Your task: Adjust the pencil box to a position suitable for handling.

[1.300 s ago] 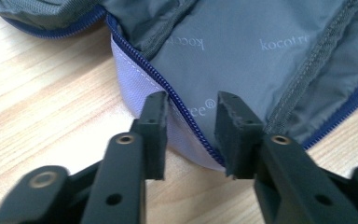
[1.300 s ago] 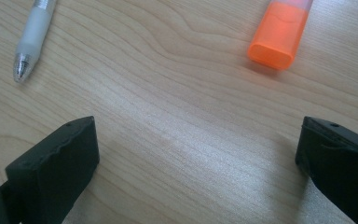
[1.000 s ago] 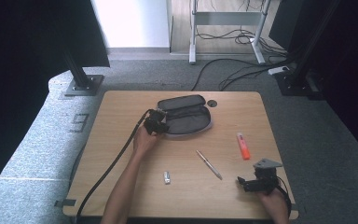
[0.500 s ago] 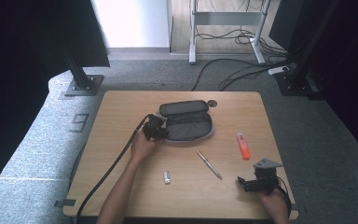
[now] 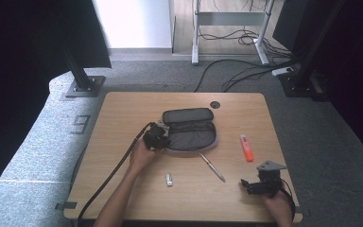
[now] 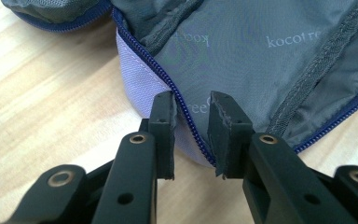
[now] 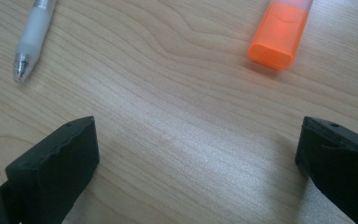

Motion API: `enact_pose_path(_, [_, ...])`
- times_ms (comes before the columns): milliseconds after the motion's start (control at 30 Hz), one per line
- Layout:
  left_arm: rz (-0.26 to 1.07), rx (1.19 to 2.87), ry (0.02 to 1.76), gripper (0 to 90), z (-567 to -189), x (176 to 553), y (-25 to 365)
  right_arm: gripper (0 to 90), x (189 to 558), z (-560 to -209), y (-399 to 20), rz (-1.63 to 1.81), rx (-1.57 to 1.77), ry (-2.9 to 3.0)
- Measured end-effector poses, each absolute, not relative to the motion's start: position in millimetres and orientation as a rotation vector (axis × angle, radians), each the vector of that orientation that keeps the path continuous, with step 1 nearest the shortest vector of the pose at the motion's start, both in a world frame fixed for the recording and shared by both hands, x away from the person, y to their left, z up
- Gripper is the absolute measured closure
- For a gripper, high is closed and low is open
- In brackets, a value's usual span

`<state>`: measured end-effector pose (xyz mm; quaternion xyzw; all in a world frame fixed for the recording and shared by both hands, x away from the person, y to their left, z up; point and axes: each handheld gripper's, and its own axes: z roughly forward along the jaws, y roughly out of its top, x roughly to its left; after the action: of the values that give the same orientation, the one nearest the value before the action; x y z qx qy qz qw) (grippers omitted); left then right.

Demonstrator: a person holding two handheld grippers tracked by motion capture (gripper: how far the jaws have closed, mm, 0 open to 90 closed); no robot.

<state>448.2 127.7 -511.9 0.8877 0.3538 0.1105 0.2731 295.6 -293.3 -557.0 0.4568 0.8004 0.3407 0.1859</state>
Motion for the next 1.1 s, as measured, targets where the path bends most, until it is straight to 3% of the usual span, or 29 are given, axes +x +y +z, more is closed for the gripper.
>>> enact_pose_path(833, [0.267, 2.390, 0.888, 69.9, -512.3, 396.6, 129.8, 0.0, 295.6, -556.9, -293.3, 0.959, 1.287, 2.256])
enact_pose_path(1100, [0.286, 2.368, 0.887, 58.2, -507.5, 394.8, 131.4, 0.0, 295.6, -557.0, -293.2, 0.960, 1.287, 2.255])
